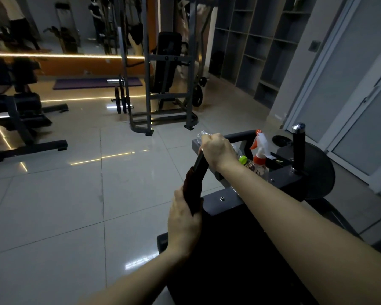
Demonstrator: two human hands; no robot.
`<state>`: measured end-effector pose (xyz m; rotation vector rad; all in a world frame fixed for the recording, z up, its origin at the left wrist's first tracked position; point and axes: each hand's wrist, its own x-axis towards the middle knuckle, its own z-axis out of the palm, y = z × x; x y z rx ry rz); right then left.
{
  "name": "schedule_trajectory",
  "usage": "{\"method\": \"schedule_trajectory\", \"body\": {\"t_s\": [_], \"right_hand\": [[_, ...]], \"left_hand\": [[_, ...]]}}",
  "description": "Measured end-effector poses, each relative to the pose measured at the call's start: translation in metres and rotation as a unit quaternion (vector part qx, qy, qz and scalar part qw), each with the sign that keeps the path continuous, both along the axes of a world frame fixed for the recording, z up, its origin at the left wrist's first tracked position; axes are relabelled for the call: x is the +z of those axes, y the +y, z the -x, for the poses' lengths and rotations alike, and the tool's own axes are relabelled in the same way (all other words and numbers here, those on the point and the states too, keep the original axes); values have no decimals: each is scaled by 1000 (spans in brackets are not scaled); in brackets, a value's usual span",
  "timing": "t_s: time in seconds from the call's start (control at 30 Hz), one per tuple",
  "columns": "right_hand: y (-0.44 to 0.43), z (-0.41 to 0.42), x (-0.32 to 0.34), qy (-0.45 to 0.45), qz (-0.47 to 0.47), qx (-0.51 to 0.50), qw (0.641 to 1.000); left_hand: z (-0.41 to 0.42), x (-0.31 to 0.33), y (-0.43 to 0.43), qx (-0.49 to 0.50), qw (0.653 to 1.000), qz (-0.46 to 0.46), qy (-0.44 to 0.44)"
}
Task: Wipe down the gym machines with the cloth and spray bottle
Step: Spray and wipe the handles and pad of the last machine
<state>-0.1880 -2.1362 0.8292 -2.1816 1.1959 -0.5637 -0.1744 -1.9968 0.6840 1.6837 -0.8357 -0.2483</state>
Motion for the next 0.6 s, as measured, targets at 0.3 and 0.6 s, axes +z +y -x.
{"method": "schedule_trajectory", "body": {"t_s": [0.3, 0.6], "right_hand": [[-2, -3, -1, -36, -20, -5, 999], [0, -2, -1, -56, -13, -2, 998]], "left_hand": [[-77, 46, -13, -334, 891, -176, 253], [-17, 28, -17, -1, 989, -48, 143]]}}
